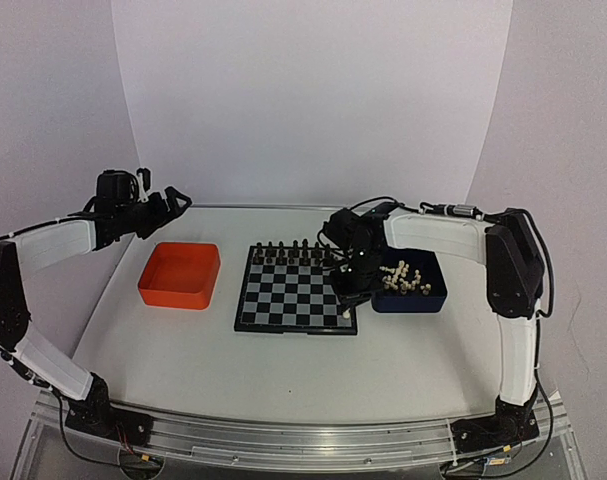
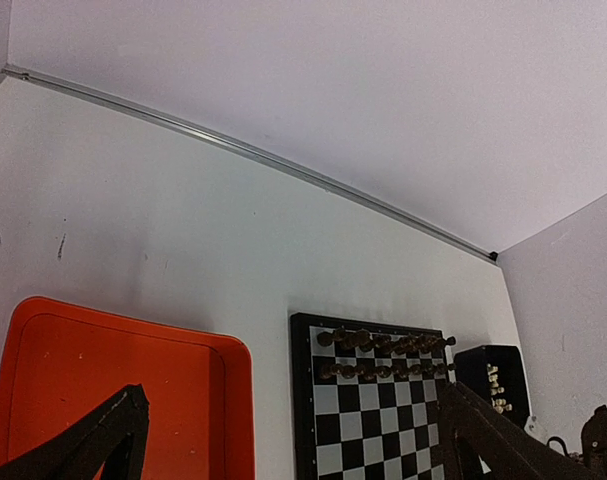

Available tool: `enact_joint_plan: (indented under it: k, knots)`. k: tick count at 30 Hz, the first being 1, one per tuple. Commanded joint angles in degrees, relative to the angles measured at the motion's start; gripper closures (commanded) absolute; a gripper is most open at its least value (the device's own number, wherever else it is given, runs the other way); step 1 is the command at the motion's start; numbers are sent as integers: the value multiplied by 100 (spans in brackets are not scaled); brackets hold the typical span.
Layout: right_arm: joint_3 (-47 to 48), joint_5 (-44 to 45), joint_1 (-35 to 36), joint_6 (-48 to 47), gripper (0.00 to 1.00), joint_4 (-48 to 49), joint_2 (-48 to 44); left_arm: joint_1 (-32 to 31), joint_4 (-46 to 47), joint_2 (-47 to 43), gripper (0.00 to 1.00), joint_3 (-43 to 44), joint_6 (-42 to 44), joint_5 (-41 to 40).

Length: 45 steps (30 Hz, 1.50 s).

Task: Set up the chess pieces on the board
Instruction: Place the chess piece on the chessboard.

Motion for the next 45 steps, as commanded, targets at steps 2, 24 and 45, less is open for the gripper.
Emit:
enact_joint_plan:
  k: [2,24,45]
  knots:
    - [-52,135,45,54,100,187,164,-38,81,-218,0,-17,82,8]
    - [-233,191,95,35,99,389,253,-61,34,-189,0,58,92,8]
    - [-320,106,101,82,40,418,-488,-58,43,-388,0,-61,46,-30]
